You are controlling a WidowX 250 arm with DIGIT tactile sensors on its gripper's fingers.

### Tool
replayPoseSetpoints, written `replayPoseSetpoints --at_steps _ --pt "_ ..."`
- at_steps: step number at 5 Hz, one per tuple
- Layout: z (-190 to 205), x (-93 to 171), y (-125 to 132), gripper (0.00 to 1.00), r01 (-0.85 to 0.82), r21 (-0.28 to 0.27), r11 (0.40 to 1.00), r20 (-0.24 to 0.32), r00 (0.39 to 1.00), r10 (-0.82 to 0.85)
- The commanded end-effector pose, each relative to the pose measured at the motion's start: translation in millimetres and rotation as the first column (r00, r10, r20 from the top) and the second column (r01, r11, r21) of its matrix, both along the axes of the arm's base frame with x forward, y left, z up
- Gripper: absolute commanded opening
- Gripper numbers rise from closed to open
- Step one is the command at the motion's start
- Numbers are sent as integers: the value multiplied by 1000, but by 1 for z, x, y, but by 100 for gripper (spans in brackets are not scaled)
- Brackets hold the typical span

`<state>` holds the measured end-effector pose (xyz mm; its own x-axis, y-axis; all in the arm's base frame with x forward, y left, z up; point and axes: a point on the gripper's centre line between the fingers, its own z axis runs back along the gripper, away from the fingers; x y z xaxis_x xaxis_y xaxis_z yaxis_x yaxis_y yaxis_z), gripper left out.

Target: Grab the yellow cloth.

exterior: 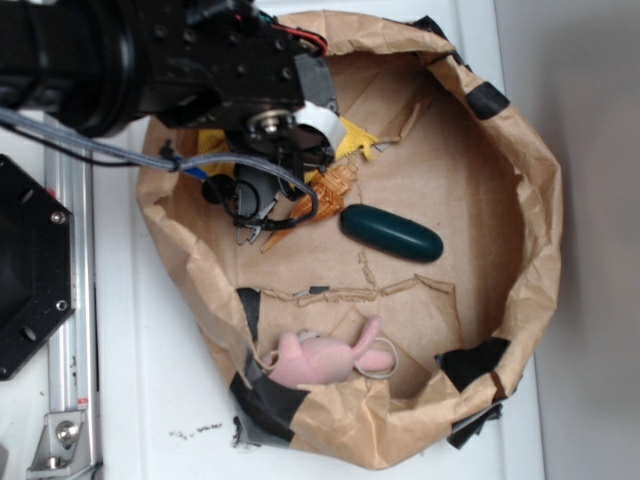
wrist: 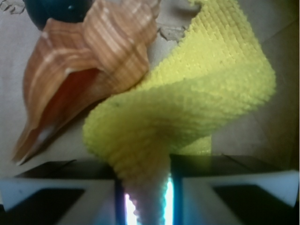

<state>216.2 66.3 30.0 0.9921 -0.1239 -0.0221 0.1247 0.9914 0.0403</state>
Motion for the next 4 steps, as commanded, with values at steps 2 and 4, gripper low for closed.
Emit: replayPoseSetpoints --at_steps 2,4 --pt "158 40 -70 0 -173 21 985 308 938 158" --pt "160 44 -61 0 -183 -51 982 258 947 190"
